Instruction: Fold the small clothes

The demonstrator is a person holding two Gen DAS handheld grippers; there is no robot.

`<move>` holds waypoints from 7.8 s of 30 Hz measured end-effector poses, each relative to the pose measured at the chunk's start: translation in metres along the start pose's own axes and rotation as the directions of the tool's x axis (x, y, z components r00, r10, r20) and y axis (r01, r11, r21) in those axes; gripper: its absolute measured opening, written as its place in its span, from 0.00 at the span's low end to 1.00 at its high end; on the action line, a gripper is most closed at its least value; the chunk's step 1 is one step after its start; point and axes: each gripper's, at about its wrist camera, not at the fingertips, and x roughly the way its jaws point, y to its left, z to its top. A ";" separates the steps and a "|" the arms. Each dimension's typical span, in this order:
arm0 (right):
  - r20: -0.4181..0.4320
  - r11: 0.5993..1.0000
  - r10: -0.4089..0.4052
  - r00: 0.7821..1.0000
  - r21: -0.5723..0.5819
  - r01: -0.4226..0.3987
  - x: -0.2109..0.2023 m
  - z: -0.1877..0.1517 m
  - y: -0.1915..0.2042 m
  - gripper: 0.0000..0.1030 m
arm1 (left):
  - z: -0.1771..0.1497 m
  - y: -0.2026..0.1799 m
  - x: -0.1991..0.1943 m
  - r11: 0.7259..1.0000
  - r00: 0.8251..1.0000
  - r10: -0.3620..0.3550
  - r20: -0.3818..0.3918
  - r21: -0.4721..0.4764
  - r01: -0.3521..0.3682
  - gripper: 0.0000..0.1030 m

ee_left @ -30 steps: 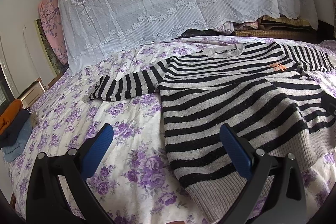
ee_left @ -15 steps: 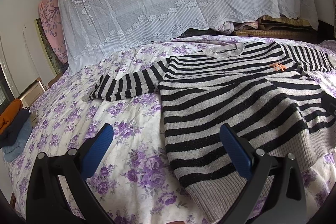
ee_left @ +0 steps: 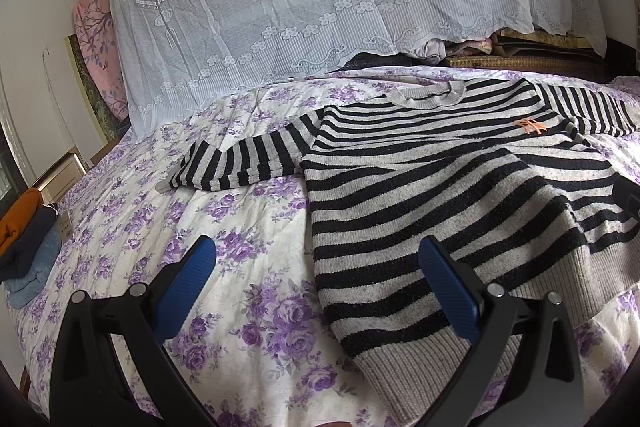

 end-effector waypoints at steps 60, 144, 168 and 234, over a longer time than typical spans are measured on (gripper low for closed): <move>-0.189 0.916 0.322 0.928 0.309 -0.255 0.022 -0.055 -0.118 0.97 | -0.051 0.014 0.056 0.804 0.731 -0.594 -0.335 -0.280 0.525 0.96; -0.177 0.773 -0.253 0.951 0.554 0.309 0.200 0.112 -0.338 0.39 | 0.008 0.219 0.181 0.723 0.866 -0.461 -0.195 -0.648 0.239 0.68; -0.165 0.892 0.405 0.899 0.285 -0.349 0.193 0.068 -0.091 0.81 | 0.033 0.293 0.226 0.655 0.945 -0.310 -0.105 -0.744 0.132 0.22; -0.048 0.812 0.011 0.999 0.583 0.020 0.165 0.085 -0.275 0.95 | 0.053 0.047 0.167 0.910 0.924 -0.342 -0.170 -0.304 0.280 0.96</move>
